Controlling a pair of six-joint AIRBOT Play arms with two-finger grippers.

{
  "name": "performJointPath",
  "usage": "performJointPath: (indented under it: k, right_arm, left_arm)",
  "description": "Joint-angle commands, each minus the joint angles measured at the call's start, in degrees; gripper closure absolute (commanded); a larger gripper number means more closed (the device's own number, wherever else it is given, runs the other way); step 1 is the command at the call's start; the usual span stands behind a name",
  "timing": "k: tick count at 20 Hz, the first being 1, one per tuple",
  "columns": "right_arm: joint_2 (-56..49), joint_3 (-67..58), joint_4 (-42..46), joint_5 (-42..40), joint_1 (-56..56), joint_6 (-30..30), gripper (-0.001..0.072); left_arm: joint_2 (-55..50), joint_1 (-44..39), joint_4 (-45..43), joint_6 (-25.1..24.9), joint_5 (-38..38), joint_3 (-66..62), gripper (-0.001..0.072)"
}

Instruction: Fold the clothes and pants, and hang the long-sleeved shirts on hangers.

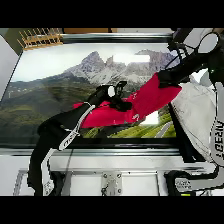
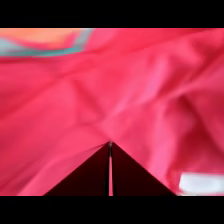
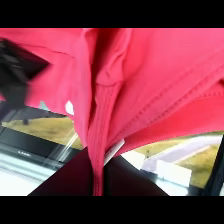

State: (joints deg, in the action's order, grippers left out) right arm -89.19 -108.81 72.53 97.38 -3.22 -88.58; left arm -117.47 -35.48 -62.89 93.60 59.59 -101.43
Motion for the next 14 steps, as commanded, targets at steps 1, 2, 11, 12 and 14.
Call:
performJointPath:
  k: [1,2,11,12,14]
  right_arm:
    - [0.07,-4.44,0.57,0.42,-3.82,-1.53,0.07]
    - [0.07,-4.96,0.57,0.39,-4.7,-1.55,0.07]
    - [-0.17,-5.18,0.5,-2.49,-11.08,-2.91,0.07]
    - [-0.48,-5.18,0.35,-3.04,-12.31,-3.48,0.07]
    - [-1.4,-5.18,-0.39,-4.2,-15.21,-4.07,0.07]
  left_arm:
    - [-3.96,-1.14,0.07,1.38,2.6,-4.74,0.0703]
    - [-4.13,-1.14,0.07,1.97,2.56,-5.22,0.0702]
    - [1.09,6.47,-0.59,2.21,7.23,-11.8,0.0703]
    - [2.6,8.66,-0.57,2.19,7.67,-12.52,0.0702]
    - [5.22,13.14,-0.52,1.95,8.96,-14.23,0.0702]
